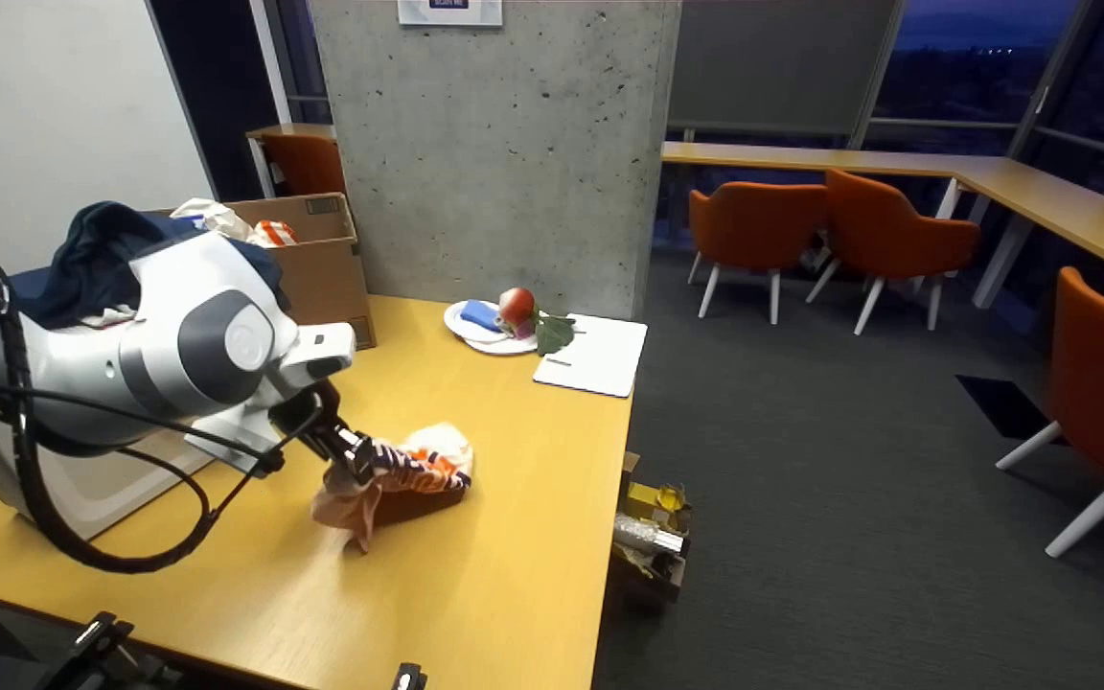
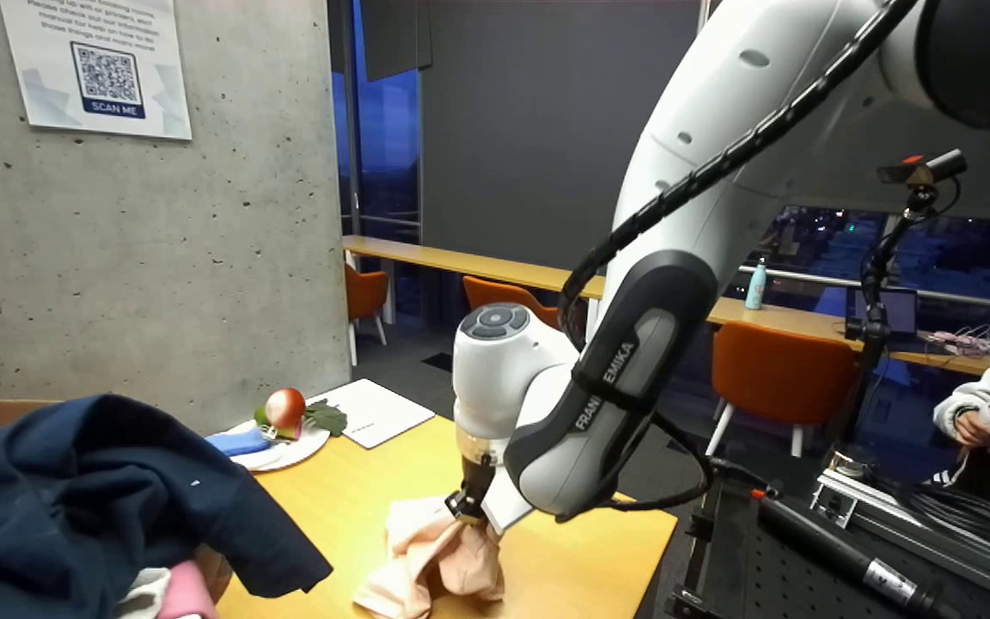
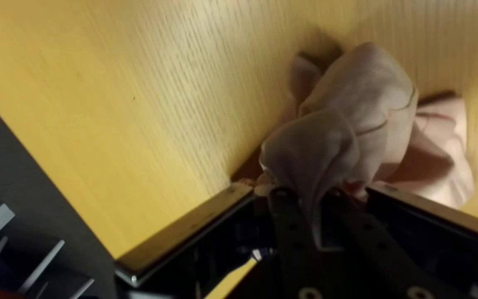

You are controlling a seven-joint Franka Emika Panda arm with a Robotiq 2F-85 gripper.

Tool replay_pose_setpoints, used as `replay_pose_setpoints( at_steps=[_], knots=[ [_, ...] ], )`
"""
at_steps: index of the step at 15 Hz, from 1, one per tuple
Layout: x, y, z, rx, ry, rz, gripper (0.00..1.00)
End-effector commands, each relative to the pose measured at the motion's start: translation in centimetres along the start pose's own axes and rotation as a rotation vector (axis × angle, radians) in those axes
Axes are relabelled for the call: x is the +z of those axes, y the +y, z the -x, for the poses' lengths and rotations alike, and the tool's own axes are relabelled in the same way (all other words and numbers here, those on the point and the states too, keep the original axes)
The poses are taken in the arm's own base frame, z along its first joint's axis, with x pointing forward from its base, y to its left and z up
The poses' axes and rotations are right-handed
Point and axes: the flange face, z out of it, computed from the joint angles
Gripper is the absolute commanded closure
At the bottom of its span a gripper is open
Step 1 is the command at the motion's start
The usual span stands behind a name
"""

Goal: Move the clothes to the box

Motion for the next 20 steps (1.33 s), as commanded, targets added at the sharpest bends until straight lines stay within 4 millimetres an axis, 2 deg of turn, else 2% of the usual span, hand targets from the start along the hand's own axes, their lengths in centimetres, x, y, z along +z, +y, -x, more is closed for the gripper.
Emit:
replay_pose_setpoints(
  at_steps=[1,4,6,8,10,15,17,20],
  knots=[
    [-7.2,2.4,-2.7,0.038,0.074,0.017,0.98],
    [-12.4,3.2,-6.3,0.057,0.156,0.009,0.98],
    [-16.2,3.2,-7.9,0.058,0.205,-0.001,0.98],
    [-19.5,2.6,-9.0,0.056,0.246,-0.011,0.98],
    [-23.1,1.2,-9.8,0.049,0.28,-0.04,0.98],
    [-31.9,-4.4,-10.5,0.014,0.358,-0.118,0.98],
    [-34.8,-7.1,-10.4,-0.005,0.359,-0.157,0.98],
    [-37.9,-11.6,-9.7,-0.044,0.362,-0.212,0.98]
  ],
)
